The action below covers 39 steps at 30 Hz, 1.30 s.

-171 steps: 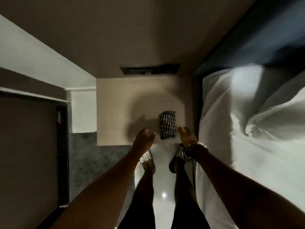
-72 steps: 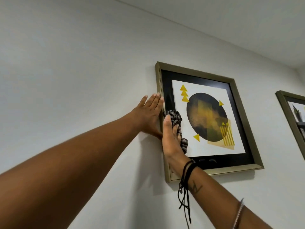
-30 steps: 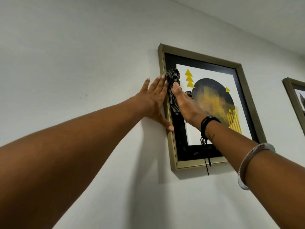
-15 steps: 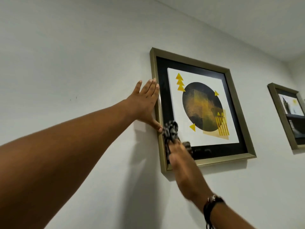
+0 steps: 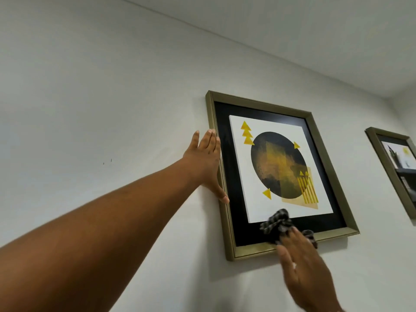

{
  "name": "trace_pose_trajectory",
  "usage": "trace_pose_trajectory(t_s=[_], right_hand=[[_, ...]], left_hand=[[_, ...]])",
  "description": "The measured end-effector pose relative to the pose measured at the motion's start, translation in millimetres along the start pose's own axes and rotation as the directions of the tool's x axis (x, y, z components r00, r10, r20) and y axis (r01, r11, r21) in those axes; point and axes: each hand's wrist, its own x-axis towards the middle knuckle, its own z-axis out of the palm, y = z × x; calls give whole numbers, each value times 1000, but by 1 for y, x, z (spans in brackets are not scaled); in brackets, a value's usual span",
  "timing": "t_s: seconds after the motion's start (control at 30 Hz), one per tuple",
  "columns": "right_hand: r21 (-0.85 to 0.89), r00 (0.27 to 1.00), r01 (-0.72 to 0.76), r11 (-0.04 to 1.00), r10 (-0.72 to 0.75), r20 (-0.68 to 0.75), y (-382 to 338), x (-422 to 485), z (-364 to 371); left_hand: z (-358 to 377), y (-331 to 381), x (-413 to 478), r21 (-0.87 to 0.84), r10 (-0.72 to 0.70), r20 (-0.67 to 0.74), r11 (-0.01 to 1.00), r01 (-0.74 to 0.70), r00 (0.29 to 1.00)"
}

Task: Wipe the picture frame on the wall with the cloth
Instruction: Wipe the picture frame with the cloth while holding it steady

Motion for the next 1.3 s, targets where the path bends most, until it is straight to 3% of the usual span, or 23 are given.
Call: trace_pose_trajectory(t_s=[0.13, 0.23, 0.33, 0.63, 0.8, 0.93, 1.0, 1.1, 1.3], right_hand=[[19, 973, -231, 973, 231, 7, 39, 24, -4], [139, 917, -396, 908, 398, 13, 55, 39, -10], [174, 887, -456, 873, 462, 8, 52, 46, -11], [347, 976, -193, 918, 217, -30, -46, -1, 12], [351, 974, -225, 909, 217, 63, -86, -13, 22], [334, 990, -123, 934, 91, 110, -100, -20, 24], [355, 985, -146, 924, 102, 139, -105, -16, 26], [355, 983, -158, 922, 114, 143, -107, -8, 25], [293, 989, -47, 955, 3, 148, -103, -3, 22]], left_hand=[[-2, 1, 2, 11, -10, 14, 1000, 10, 1000], [0, 0, 3, 9, -11, 8, 1000, 11, 1000], [3, -1, 5, 2, -12, 1, 1000, 12, 1000], [5, 0, 4, -26, -15, 6, 1000, 15, 1000], [2, 0, 2, -36, -8, 9, 999, 9, 1000], [4, -1, 1, -57, -10, 11, 998, 10, 1000], [4, -1, 1, -69, -6, 10, 998, 7, 1000], [3, -1, 2, -74, -6, 2, 997, 7, 1000], [8, -3, 6, -85, -15, -11, 996, 14, 1000]])
